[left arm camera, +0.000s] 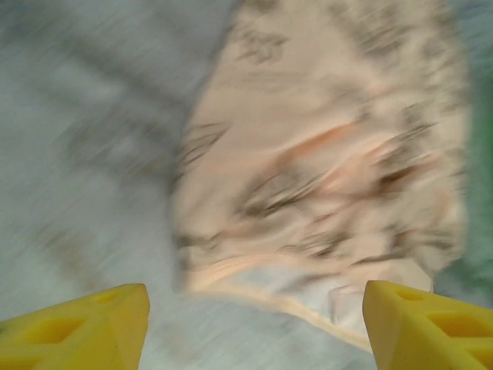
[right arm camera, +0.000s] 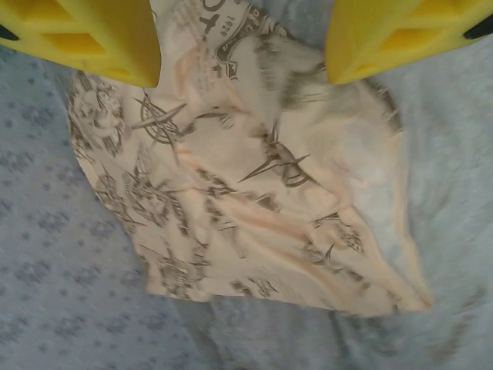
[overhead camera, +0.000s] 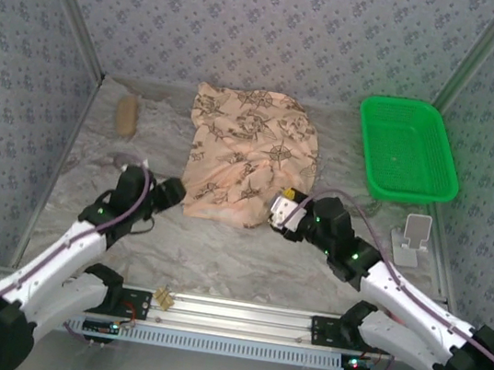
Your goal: Fold the inside-out t-shirt
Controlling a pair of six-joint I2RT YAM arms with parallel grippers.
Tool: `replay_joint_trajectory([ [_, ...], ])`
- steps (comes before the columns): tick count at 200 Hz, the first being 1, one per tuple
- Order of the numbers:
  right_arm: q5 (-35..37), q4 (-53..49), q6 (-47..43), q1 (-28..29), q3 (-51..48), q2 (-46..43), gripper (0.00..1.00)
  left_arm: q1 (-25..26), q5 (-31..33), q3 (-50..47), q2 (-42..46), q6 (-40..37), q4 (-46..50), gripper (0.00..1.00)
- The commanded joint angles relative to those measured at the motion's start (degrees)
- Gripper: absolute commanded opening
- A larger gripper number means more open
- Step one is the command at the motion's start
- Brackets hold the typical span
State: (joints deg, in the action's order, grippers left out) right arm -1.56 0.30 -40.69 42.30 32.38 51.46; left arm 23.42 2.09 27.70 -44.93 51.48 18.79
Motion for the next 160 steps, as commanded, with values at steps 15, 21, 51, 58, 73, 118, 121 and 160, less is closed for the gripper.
replay_joint_trajectory([
  [15, -9.49, 4.28, 2.36, -4.86, 6.09, -0.95, 0.6, 0.21, 9.64, 3.69, 12.48, -1.25, 9.13, 0.74],
  [21, -11.1, 5.12, 4.47, -5.95, 6.88, 0.83, 0.6, 0.1, 9.8, 4.33, 12.82, -2.79, 8.73, 0.73],
  [51, -12.94, 5.56, 16.97, -7.61, 12.16, 14.2, 0.6, 0.13, 8.69, 7.48, 5.2, -5.76, 4.98, 0.72],
  [58, -10.98, 4.21, 21.13, -7.39, 14.12, 17.6, 0.6, 0.13, 7.04, 8.51, 1.82, -6.43, 4.3, 0.71],
  [73, -9.06, 2.56, 28.73, -6.73, 16.59, 23.72, 0.58, 0.15, -0.18, 10.65, -5.67, -11.75, 0.02, 0.71],
  [118, -6.85, 5.01, 47.33, -4.51, 14.07, 36.05, 0.56, 1.02, -11.95, 21.63, -28.14, -19.14, -1.33, 0.7],
  [121, -6.94, 5.19, 48.08, -4.51, 13.71, 36.94, 0.56, 1.21, -12.05, 22.41, -29.51, -19.69, -1.14, 0.71],
  [160, -10.98, 9.78, 53.92, -1.48, 7.11, 41.5, 0.25, 4.52, -11.25, 27.34, -39.66, -22.93, -3.95, 0.74],
])
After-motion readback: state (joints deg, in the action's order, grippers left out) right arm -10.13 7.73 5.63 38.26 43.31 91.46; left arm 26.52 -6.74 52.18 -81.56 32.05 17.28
